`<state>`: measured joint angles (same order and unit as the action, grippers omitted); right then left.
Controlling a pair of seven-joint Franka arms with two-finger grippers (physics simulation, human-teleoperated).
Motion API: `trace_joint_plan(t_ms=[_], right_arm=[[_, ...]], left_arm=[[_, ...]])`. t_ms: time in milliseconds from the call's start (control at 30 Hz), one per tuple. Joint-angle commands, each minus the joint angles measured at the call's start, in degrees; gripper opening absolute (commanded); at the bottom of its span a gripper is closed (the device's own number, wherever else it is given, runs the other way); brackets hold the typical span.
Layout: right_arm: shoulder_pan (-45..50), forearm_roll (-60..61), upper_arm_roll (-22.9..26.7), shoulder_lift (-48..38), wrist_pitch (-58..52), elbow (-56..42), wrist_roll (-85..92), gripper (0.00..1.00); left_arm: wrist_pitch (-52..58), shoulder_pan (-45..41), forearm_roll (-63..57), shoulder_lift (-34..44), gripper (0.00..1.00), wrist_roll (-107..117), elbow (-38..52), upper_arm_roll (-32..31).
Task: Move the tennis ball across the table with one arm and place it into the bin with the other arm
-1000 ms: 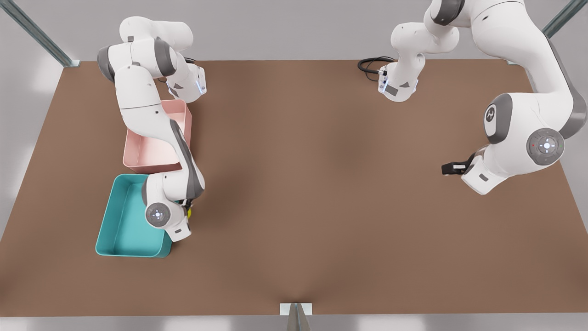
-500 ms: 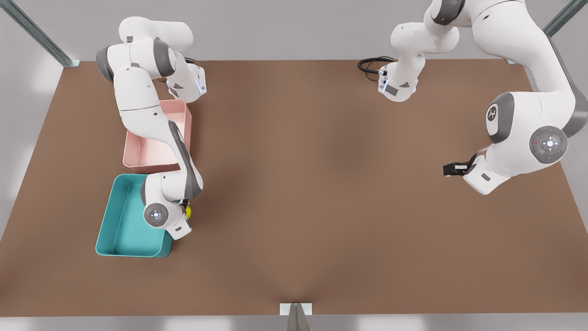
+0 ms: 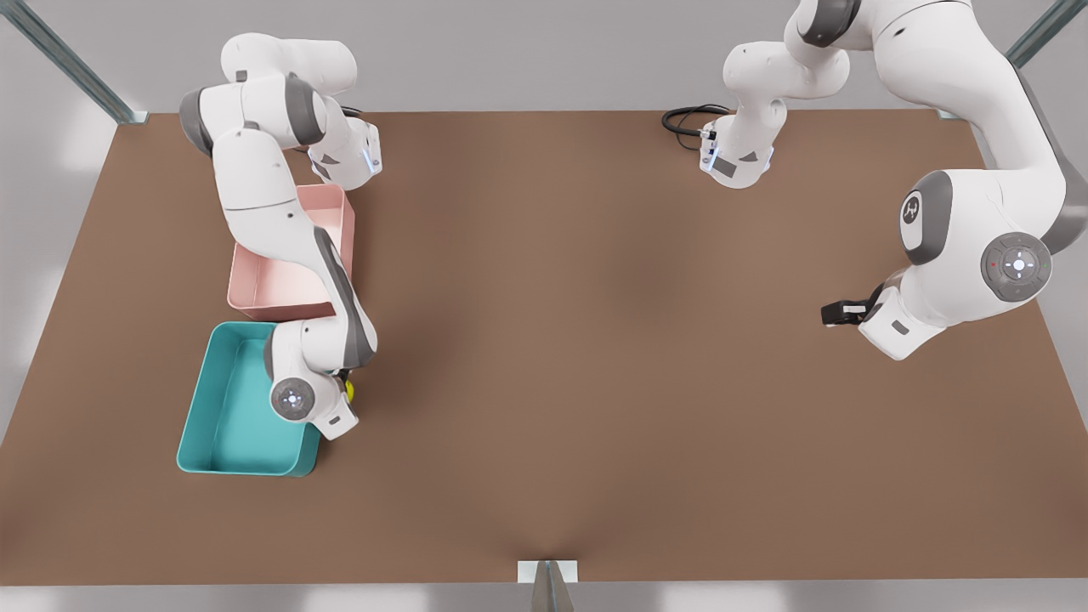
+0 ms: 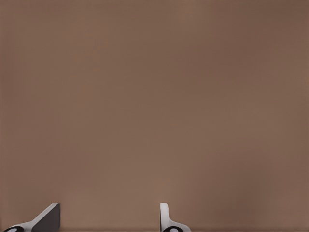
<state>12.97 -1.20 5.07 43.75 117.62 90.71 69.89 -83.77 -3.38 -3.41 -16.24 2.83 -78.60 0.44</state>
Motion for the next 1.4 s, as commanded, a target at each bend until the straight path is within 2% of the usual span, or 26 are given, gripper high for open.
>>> trace_joint_plan(t_ms=[0, 167, 267, 333, 400, 600, 667, 833, 967, 1000, 1033, 1200, 1233, 1267, 1333, 1367], right_arm=[[-0.05, 0.06, 0.11, 0.37, 0.33, -0.10, 2.35, 1.00], [-0.05, 0.06, 0.11, 0.72, 0.94, -0.10, 2.26, 0.98], [-0.05, 0.15, 0.11, 0.63, 0.94, -0.18, 3.58, 0.58], [-0.05, 0.06, 0.11, 0.46, 0.77, -0.45, 3.58, 0.50], [0.04, 0.15, -0.15, 0.11, 0.15, -0.80, 3.32, 0.49], [1.44, 5.24, -1.47, -1.56, -2.75, -1.59, 3.14, 0.49], [1.44, 6.91, -1.47, -3.84, -7.31, -3.08, 3.32, 0.49], [-5.58, 6.74, -1.21, -6.75, -14.44, -4.75, 6.57, 0.50], [-7.08, 6.21, 2.05, -7.54, -14.61, -4.75, 11.49, 0.50], [-7.08, 6.21, 2.84, -7.19, -14.61, -4.75, 11.40, 0.57], [-7.17, 6.65, 2.84, -6.57, -14.53, -4.67, 11.32, 1.00], [-7.17, 6.91, 3.10, -6.48, -14.44, -4.75, 10.35, 1.00], [-6.99, 6.65, 2.92, -8.15, -14.70, -5.99, 6.93, 1.00], [-7.52, 8.76, 2.92, -10.17, -15.14, -7.04, -4.03, 1.00], [-5.33, 7.71, 2.40, -12.80, -25.59, -12.84, -52.87, 1.00], [-4.80, 5.44, 2.40, -15.52, -25.77, -12.58, -59.50, 1.00]], left_arm=[[-0.26, -0.05, -0.02, 0.07, 1.00, -0.19, 0.03, 0.00], [-0.26, -0.05, -0.02, -0.02, 1.00, -0.19, 0.03, 0.00], [-0.17, -0.14, -0.02, -0.02, 1.00, -0.19, 0.03, 0.00], [-0.08, -0.05, -0.02, 0.07, 1.00, -0.19, 0.03, 0.00], [-0.08, -0.05, -0.10, 0.07, 1.00, -0.19, 0.03, -0.09], [0.18, -0.14, -0.10, 0.07, 1.00, -0.10, 0.11, -0.09], [0.27, -0.22, -0.19, 0.24, 1.00, -0.10, 0.11, -0.18], [0.18, -0.31, -0.19, 0.33, 1.00, -0.19, 0.11, -0.18], [0.01, 0.30, 0.07, -0.02, 1.00, -0.54, 0.03, 0.00], [0.53, 1.09, 0.07, 0.15, 1.00, -0.63, -0.06, 0.09], [1.59, 1.62, 0.16, 0.33, 1.00, -0.72, -0.06, 0.00], [4.49, 1.71, 0.16, 0.68, 1.00, -0.81, 0.03, 0.00], [4.49, 1.62, 0.16, 1.39, 1.00, -0.81, 0.03, 0.00], [4.49, 1.62, 0.07, 1.39, 1.00, -0.81, 0.11, 0.00], [4.40, 1.62, 0.94, 1.47, 1.00, -0.81, 0.11, -0.09], [4.40, 1.62, 2.44, 1.47, 1.00, -0.81, 0.11, 0.00]])
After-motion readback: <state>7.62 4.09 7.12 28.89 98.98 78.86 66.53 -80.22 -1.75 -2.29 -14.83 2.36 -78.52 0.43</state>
